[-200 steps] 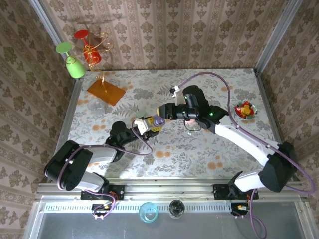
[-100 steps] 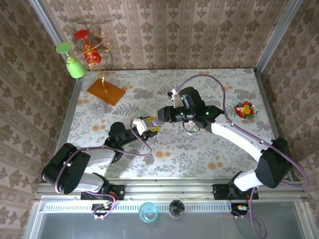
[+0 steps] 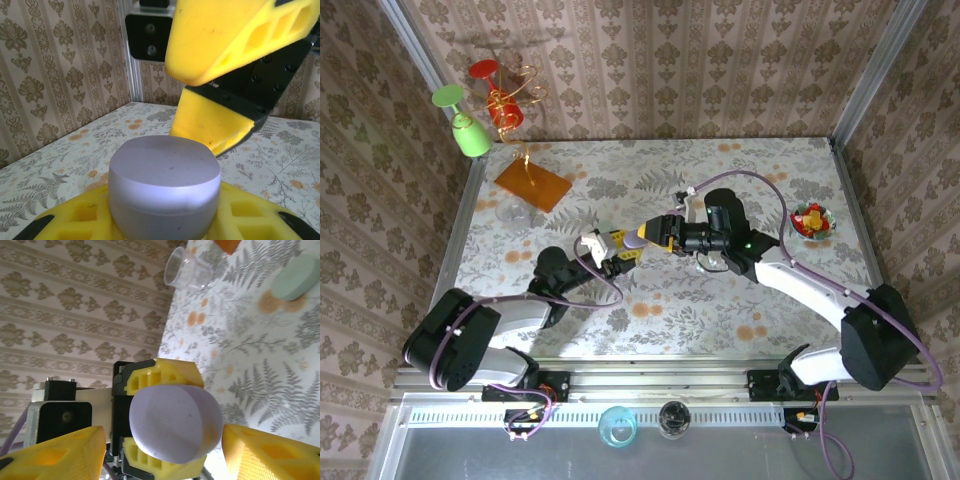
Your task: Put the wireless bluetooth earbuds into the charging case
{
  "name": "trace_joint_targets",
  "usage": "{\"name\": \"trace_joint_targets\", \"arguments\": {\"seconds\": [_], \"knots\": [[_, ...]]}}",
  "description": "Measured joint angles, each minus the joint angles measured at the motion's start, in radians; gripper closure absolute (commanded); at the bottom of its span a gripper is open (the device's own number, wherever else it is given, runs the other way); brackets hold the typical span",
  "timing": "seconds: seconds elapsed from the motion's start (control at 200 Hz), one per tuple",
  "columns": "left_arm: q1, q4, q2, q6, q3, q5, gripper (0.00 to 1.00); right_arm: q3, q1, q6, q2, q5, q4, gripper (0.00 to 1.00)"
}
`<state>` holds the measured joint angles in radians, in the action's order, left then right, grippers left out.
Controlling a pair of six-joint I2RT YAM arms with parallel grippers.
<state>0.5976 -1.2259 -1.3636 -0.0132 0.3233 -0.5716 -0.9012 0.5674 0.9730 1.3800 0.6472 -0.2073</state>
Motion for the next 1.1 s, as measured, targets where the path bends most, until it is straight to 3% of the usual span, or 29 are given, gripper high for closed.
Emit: {"name": "trace_joint_targets", "arguments": {"seconds": [0.27,0.55,0.705,0.79,0.995,1.1], "knots": [[-0.003,-0.011,0.012,-0.026,0.014,0.009,0.7,0.009,0.0,0.166,0.103,0.096,-0.222,0.4],[-0.003,-0.035,0.018,-0.037,0.014,0.024,0.69,0.022,-0.006,0.257,0.132,0.119,-0.325,0.77],[-0.003,-0.036,0.018,-0.04,0.014,0.023,0.65,0.029,-0.008,0.27,0.133,0.121,-0.344,0.83],[-0.005,-0.032,0.018,-0.039,0.014,0.021,0.57,0.036,-0.012,0.27,0.133,0.12,-0.351,0.83],[-0.027,0.08,0.073,-0.007,0.014,0.022,0.16,0.084,-0.051,0.222,0.111,0.054,-0.28,0.82],[-0.045,0.175,0.15,0.028,0.012,0.036,0.06,0.114,-0.091,0.162,0.078,-0.023,-0.186,0.83]]}}
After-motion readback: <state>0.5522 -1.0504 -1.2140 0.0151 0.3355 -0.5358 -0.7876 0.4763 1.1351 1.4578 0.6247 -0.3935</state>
